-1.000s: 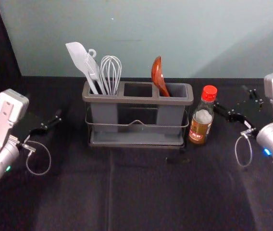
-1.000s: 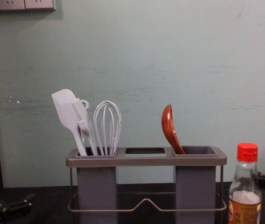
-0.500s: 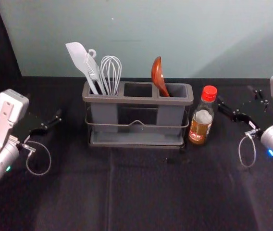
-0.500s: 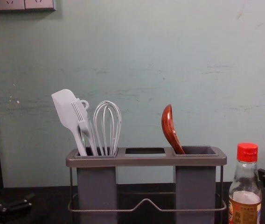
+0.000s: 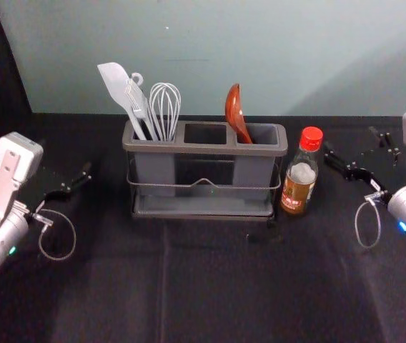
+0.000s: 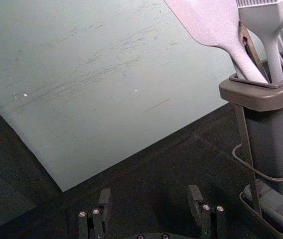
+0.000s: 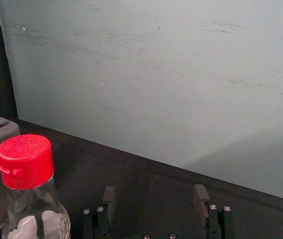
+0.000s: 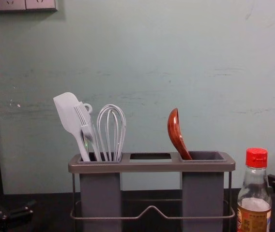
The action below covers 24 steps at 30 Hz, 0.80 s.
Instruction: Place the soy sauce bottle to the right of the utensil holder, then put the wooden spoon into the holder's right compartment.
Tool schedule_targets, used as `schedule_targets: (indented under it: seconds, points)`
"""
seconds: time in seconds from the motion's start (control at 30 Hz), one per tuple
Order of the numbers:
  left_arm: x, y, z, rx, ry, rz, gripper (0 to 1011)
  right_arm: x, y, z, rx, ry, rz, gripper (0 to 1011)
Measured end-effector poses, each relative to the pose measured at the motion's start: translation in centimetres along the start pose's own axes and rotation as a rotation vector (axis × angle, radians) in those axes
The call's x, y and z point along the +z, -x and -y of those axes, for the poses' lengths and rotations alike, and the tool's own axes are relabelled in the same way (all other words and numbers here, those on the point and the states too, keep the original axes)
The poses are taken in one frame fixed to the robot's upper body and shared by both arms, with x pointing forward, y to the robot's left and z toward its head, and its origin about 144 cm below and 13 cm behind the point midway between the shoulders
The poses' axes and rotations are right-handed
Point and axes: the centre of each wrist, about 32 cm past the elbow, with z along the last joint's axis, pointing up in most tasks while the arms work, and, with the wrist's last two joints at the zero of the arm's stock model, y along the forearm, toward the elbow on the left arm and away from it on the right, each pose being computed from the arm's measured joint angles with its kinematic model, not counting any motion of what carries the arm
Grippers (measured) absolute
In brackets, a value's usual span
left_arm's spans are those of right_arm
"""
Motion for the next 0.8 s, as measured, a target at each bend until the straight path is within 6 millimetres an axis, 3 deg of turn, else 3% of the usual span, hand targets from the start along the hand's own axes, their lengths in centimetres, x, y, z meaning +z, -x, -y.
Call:
schedule_targets:
  seconds: [0.8]
  points:
    - [0.00, 0.00, 0.00, 0.000, 0.000, 0.000, 1000, 0.01, 0.00, 0.00, 0.000, -0.001, 0.000, 1003]
